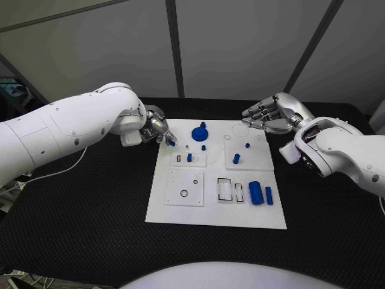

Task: Assemble the parts on the task board

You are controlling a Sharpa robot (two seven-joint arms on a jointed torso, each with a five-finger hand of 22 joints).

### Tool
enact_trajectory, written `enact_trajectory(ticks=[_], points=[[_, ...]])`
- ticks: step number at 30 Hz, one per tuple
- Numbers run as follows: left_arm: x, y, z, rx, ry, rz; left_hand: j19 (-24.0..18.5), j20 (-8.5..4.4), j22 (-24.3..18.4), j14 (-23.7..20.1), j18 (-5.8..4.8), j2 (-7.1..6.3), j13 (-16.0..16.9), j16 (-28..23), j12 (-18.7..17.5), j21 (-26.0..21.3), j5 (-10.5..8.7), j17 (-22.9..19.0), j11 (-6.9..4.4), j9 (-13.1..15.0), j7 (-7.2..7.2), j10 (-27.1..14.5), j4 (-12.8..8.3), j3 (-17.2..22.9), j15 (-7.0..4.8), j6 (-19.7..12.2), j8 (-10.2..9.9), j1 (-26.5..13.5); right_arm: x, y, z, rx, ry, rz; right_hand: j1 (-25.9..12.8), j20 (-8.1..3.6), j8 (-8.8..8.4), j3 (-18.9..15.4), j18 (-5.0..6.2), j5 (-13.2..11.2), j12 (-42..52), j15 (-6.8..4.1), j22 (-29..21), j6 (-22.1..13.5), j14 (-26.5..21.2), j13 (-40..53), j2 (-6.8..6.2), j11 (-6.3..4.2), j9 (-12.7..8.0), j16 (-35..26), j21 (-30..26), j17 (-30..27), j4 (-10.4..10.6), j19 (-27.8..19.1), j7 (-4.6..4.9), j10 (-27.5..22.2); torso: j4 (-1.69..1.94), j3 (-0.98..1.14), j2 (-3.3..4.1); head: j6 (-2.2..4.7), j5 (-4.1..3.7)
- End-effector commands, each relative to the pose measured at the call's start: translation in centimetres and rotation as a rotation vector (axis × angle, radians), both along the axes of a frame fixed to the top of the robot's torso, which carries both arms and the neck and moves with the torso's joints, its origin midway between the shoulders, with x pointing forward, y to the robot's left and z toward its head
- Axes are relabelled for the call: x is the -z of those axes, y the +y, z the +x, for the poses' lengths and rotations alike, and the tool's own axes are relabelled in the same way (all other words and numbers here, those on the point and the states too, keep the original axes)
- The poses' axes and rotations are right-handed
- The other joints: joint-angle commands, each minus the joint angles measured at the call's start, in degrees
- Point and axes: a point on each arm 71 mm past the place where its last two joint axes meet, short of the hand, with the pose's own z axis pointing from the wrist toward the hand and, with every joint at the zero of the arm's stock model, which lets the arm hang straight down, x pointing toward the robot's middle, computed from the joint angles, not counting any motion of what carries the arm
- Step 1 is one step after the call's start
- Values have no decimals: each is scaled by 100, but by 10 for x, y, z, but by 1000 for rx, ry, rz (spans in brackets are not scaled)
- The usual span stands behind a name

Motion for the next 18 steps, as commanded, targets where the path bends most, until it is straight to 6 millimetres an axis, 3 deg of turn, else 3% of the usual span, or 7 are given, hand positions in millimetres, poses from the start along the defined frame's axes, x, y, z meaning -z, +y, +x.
enact_trajectory(ticks=[1, 5, 10, 18], points=[[0, -2, -6, -59, -28, -36, 17, -42, 25, 288, 130, -14, 43, -11, 42, 31, 25, 153, -94, 30, -21, 148, -802, 852, -46, -30, 65, -80, -1, 0, 0, -8, -1, -2, 9, -2, -13, 33, 30, 20, 22, -32, -8, 22, 4, -9, 46, -20, 7, -9, -23, -9, -15, 33, -37, -23, 26, 3, -17, -19, 1], [7, -3, -18, -53, -62, 0, 31, -54, 63, 288, 124, -65, 115, -10, 111, 55, 70, 155, -115, 61, -38, 202, -889, 1018, -55, -37, 161, -193, -1, 0, 0, -8, -1, -2, 9, -2, -13, 33, 30, 20, 22, -32, -8, 22, 4, -9, 46, -20, 7, -9, -23, -9, -15, 33, -37, -23, 22, 10, -15, -14, 26], [15, -6, -27, -42, -98, 32, 48, -69, 106, 290, 117, -131, 147, -7, 157, 83, 86, 158, -135, 82, -57, 255, -978, 1238, -72, -40, 277, -339, -1, 0, 1, -8, -1, -2, 8, -2, -13, 36, 30, 35, 23, -32, -10, 22, 5, -9, 45, -20, 7, -9, -27, -12, -15, 36, -37, -24, 20, 3, -8, -17, 16], [28, -16, -37, -17, -121, 54, 54, -76, 123, 291, 114, -156, 155, -6, 172, 93, 90, 160, -143, 80, -66, 277, -1014, 1328, -77, -45, 330, -411, -1, 1, 0, -9, 0, -2, 7, -2, -14, 40, 30, 48, 24, -32, -13, 23, 6, -9, 44, -20, 7, -9, -31, -15, -15, 39, -37, -24, 13, 4, 5, -22, 17]])
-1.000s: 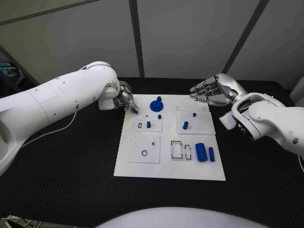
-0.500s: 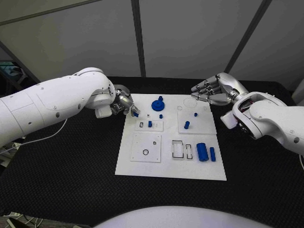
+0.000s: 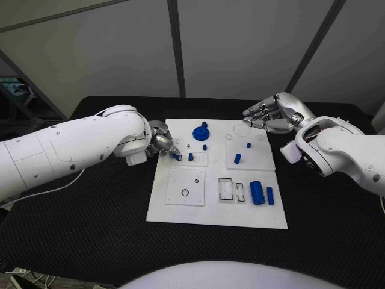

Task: Assemble the parts on the task board

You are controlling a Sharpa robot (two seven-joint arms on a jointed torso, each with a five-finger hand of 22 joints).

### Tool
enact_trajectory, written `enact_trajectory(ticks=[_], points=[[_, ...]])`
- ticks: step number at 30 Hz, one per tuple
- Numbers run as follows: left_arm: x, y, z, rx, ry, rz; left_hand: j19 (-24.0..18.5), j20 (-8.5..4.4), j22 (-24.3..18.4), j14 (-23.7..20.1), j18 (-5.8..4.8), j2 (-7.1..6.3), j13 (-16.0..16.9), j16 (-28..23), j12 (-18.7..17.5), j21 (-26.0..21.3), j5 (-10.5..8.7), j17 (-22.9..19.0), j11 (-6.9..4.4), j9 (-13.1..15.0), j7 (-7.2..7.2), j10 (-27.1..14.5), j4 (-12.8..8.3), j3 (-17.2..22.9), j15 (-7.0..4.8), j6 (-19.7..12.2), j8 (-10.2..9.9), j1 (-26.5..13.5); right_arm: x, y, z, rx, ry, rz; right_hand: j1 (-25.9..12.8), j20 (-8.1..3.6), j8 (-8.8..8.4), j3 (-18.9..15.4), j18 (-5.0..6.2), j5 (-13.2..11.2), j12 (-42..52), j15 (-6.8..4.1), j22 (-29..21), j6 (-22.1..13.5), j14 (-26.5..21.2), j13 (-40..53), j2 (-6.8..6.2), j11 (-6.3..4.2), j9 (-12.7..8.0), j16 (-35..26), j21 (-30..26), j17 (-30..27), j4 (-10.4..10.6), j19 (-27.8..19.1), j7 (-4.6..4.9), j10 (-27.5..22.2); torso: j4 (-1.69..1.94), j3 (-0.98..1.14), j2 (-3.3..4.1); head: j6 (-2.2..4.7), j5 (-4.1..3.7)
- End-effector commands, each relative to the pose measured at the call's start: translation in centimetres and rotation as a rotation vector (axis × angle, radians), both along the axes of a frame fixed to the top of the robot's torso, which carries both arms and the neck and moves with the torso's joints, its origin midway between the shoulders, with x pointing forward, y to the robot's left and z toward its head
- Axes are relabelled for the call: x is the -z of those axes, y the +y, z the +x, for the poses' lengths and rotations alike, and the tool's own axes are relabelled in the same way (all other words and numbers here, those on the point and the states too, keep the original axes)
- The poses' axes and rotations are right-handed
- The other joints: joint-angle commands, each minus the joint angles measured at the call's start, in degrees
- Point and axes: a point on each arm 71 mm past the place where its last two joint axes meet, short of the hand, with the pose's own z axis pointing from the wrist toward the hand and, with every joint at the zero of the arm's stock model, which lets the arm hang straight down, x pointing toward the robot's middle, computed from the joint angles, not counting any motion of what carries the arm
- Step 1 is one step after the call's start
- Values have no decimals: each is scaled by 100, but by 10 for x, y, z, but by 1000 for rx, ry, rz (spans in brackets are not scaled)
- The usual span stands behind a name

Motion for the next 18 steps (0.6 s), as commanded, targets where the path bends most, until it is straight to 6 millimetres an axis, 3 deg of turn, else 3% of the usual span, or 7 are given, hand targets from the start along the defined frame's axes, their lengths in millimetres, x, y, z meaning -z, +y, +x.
enact_trajectory(ticks=[1, 18], points=[[-1, -4, 1, -8, -64, 34, 15, -35, 11, 293, -15, 5, 14, -5, 30, 41, 22, 162, -183, 1, -27, 243, -828, 853, -39, -4, 27, -72, -1, 1, 0, -10, -2, -1, 7, 7, -14, 28, 31, 28, 24, -32, -8, 21, 6, -10, 44, -20, 7, -9, -31, -9, -2, 30, -35, -24, -6, -2, 10, -14, -8], [3, -14, -2, 29, -54, 78, 22, -39, 31, 293, -19, 2, 25, -6, 47, 56, 21, 161, -188, -1, -33, 262, -843, 898, -42, -5, 62, -122, -1, 2, 0, -13, -2, 0, 7, 6, -14, 32, 31, 41, 24, -33, -10, 22, 6, -10, 44, -21, 7, -9, -34, -11, -3, 33, -36, -24, -1, -3, 6, -65, -35]])
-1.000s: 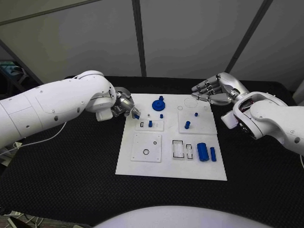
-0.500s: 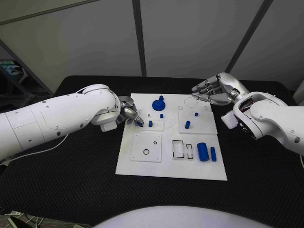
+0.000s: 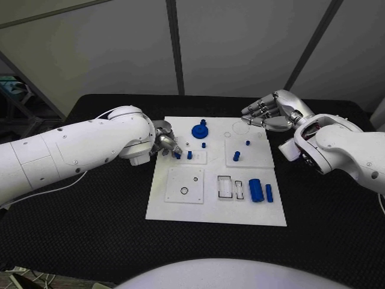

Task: Assemble the parts on the task board

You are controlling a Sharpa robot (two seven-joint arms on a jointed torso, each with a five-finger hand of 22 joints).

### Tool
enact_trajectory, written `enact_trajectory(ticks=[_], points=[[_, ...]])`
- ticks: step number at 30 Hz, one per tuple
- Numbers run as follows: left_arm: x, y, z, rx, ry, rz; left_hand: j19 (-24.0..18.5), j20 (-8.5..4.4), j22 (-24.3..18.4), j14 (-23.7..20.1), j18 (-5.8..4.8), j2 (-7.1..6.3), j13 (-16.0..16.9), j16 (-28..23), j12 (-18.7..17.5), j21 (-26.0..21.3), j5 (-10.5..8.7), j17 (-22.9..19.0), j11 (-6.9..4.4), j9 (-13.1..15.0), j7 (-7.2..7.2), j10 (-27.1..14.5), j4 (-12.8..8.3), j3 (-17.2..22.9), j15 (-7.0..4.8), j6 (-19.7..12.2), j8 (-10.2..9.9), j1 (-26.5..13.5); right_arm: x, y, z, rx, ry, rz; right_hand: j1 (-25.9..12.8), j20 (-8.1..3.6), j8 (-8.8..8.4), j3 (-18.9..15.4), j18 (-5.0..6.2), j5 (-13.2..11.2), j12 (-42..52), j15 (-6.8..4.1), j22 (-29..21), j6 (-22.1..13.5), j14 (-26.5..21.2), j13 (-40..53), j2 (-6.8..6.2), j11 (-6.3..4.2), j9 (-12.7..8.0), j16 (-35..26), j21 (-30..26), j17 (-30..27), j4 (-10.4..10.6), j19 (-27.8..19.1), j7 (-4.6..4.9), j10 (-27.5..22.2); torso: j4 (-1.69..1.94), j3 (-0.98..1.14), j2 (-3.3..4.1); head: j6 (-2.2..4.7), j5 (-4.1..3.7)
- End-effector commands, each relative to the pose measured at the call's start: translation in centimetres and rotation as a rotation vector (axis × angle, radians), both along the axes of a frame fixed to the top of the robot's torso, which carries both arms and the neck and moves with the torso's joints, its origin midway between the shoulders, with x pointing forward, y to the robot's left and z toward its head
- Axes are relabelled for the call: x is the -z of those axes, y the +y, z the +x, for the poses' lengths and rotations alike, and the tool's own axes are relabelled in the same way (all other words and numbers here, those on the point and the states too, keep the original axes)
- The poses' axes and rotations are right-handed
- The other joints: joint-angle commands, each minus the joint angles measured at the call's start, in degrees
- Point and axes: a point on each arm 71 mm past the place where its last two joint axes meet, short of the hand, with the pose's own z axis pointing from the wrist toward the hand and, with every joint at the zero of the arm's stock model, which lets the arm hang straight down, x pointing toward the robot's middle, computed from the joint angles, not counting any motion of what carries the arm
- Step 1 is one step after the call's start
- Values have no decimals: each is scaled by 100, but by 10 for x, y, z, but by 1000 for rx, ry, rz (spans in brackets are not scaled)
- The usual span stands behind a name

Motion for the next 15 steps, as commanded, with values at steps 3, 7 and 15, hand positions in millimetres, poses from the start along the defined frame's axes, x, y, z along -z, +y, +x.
enact_trajectory(ticks=[3, 7, 15], points=[[1, -2, -1, 17, 2, 43, 3, -19, 11, 292, 73, 69, 4, -5, 21, 35, 28, 162, -173, 1, -35, 220, -657, 713, -43, -6, 23, 0, -1, 1, 0, -10, -3, 0, 7, 6, -14, 32, 31, 31, 24, -33, -5, 3, 6, -10, 44, -21, 7, -9, -35, -5, -3, 33, -17, -24, 3, -2, -5, -19, -3], [1, -1, -1, 25, 7, 59, 4, -19, 16, 292, 72, 66, 4, -6, 22, 40, 29, 161, -174, 1, -36, 222, -662, 720, -44, -6, 29, -7, -1, 1, 0, -10, -3, 0, 6, 6, -14, 38, 31, 46, 25, -33, -9, 4, 7, -10, 44, -21, 7, -9, -40, -9, -2, 37, -18, -24, 5, -3, -5, -24, -4], [2, 0, -2, 37, 18, 83, 13, -21, 41, 292, 67, 48, 26, -5, 45, 59, 41, 162, -179, 1, -43, 241, -691, 749, -46, -4, 61, -39, -1, 1, 0, -11, -3, 0, 6, 6, -14, 38, 31, 46, 25, -33, -9, 4, 7, -10, 44, -21, 7, -9, -40, -9, -2, 37, -18, -24, 8, -3, -7, -28, 1]])
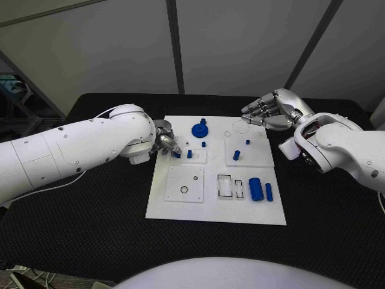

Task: Assemble the parts on the task board

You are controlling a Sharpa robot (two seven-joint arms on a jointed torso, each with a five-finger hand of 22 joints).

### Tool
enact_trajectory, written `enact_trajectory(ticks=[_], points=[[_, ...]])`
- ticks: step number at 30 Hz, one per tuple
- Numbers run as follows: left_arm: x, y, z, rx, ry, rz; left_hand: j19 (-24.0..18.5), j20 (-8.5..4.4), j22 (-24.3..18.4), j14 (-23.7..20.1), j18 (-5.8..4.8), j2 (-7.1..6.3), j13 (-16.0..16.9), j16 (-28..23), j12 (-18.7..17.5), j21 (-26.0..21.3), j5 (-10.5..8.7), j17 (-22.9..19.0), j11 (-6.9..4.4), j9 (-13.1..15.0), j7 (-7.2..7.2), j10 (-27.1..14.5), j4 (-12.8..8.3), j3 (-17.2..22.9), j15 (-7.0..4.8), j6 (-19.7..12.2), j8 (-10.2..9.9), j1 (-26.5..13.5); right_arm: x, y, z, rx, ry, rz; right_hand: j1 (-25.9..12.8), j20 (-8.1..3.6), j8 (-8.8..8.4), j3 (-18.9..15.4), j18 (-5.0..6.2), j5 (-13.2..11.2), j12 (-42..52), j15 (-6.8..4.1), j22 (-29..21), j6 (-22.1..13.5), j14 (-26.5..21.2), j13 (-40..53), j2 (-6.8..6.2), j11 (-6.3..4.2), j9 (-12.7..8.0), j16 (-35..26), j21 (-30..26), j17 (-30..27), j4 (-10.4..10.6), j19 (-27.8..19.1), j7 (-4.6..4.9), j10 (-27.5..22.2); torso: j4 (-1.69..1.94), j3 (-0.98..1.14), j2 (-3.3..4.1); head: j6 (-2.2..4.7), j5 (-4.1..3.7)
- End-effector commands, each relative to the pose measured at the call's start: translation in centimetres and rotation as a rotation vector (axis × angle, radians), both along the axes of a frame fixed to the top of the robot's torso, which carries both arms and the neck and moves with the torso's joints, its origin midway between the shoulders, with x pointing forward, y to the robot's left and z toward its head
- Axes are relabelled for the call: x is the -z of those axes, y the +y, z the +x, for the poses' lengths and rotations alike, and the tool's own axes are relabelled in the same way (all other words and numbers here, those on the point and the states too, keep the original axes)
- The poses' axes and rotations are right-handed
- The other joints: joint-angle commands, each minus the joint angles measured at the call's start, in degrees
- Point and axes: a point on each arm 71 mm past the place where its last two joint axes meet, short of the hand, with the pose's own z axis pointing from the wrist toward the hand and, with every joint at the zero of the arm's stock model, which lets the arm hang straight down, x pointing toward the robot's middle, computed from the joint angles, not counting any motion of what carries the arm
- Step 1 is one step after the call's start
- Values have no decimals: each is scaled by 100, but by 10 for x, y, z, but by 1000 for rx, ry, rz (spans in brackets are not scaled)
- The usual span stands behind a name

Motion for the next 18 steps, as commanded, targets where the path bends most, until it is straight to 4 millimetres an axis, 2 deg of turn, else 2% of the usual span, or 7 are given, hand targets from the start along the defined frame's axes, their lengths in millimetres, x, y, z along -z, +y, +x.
enact_trajectory(ticks=[1, 18], points=[[2, 1, -1, 18, 15, 49, 13, -21, 10, 291, 66, 30, 10, -5, 44, 36, 17, 162, -188, 9, -43, 232, -694, 721, -47, -3, 22, -22, -1, 1, 0, -10, -4, 0, 6, 6, -14, 38, 31, 13, 25, -33, -9, 5, 7, -10, 44, -21, 7, -9, -40, -5, -3, 38, -18, -24, 1, -1, 1, 2, 6], [3, -4, 0, 33, 20, 58, 26, -24, 48, 293, 59, 13, 75, -3, 108, 63, 18, 164, -198, 7, -61, 294, -697, 733, -51, 19, 99, -132, -1, 2, 0, -10, -4, 0, 5, 6, -15, 43, 30, 26, 26, -34, -12, 6, 8, -10, 44, -21, 7, -9, -44, -9, -2, 41, -18, -25, -4, 3, 3, -10, -8]])
